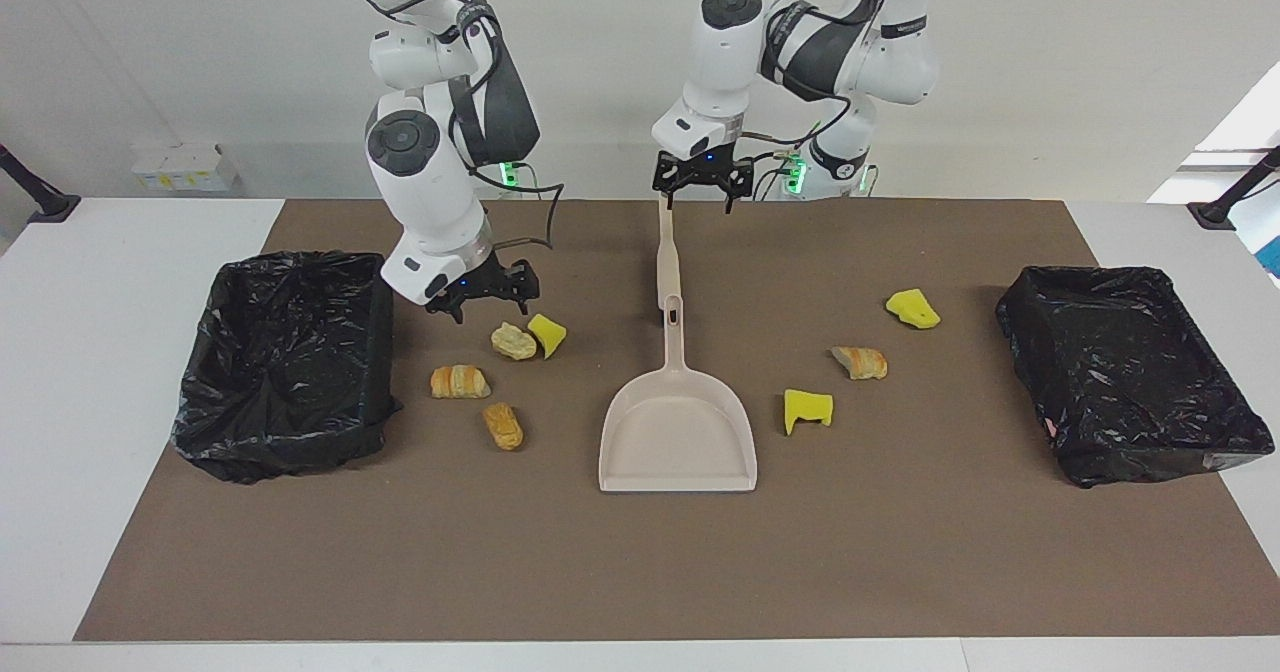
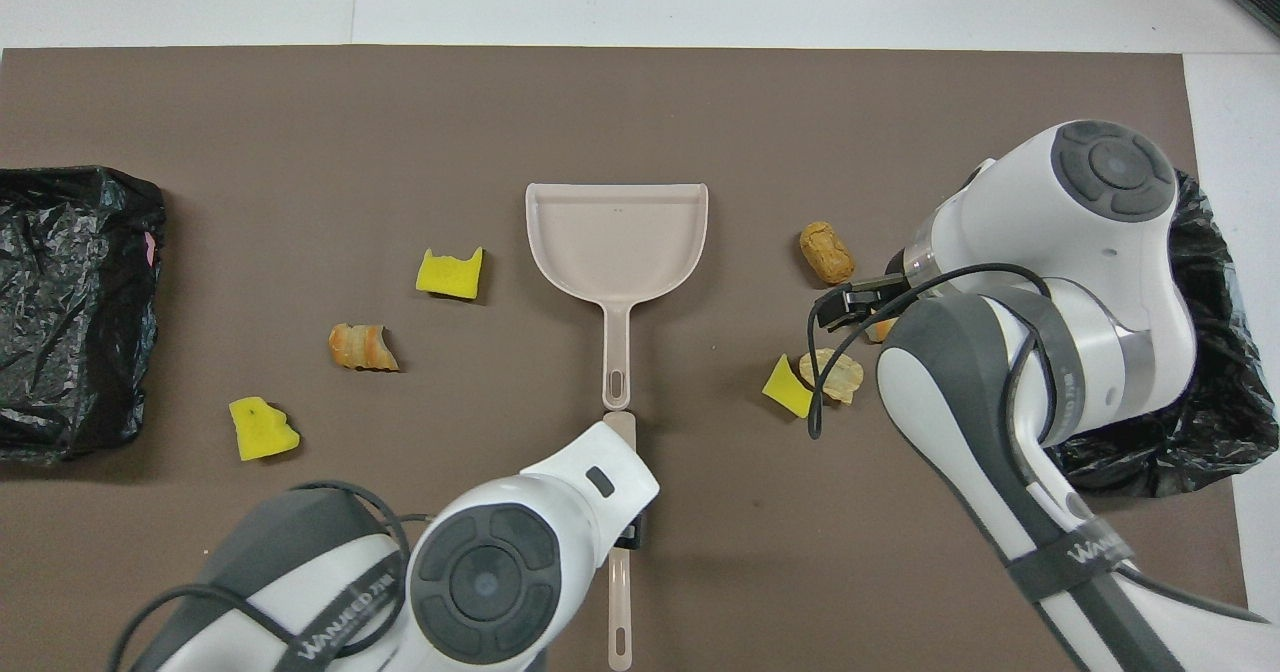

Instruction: Sweep and dump trash in bin

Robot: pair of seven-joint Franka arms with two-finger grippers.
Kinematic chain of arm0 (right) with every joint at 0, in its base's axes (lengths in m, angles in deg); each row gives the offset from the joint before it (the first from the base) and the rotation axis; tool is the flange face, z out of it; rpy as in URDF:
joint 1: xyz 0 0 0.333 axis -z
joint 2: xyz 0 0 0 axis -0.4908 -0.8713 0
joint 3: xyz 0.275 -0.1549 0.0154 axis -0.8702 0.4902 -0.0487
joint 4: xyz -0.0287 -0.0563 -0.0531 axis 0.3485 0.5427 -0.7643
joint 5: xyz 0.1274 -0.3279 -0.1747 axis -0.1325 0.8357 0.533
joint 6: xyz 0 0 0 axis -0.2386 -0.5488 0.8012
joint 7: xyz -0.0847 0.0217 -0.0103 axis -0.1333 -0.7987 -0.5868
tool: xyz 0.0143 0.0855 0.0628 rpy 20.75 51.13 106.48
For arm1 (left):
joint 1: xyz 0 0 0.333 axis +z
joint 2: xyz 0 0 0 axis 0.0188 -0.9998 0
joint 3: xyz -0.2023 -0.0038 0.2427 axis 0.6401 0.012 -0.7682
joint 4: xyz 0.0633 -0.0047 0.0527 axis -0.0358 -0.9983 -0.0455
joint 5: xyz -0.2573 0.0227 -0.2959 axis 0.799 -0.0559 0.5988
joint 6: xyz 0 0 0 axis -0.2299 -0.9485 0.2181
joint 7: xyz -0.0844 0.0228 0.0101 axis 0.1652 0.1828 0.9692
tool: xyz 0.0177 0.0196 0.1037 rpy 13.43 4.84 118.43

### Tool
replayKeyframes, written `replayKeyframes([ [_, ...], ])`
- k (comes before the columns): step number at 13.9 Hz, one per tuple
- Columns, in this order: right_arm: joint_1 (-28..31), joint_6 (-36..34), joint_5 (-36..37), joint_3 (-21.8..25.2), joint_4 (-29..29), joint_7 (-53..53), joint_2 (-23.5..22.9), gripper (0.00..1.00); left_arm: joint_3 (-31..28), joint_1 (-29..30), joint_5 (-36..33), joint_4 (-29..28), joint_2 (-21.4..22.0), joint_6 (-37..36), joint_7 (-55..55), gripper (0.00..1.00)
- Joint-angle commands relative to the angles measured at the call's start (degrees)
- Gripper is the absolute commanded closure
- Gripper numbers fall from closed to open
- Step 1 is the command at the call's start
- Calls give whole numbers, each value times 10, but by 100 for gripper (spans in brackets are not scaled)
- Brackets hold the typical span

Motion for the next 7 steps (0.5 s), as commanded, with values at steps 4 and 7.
replayKeyframes([
  [4, -13, 50, -10, -2, 31, 11, 12, 0, -11, -54, 9, -75, -2, 56, -28, 0],
  [7, -13, 49, -10, -1, 32, 11, 12, 0, -11, -54, 14, -75, -3, 56, -22, 0],
])
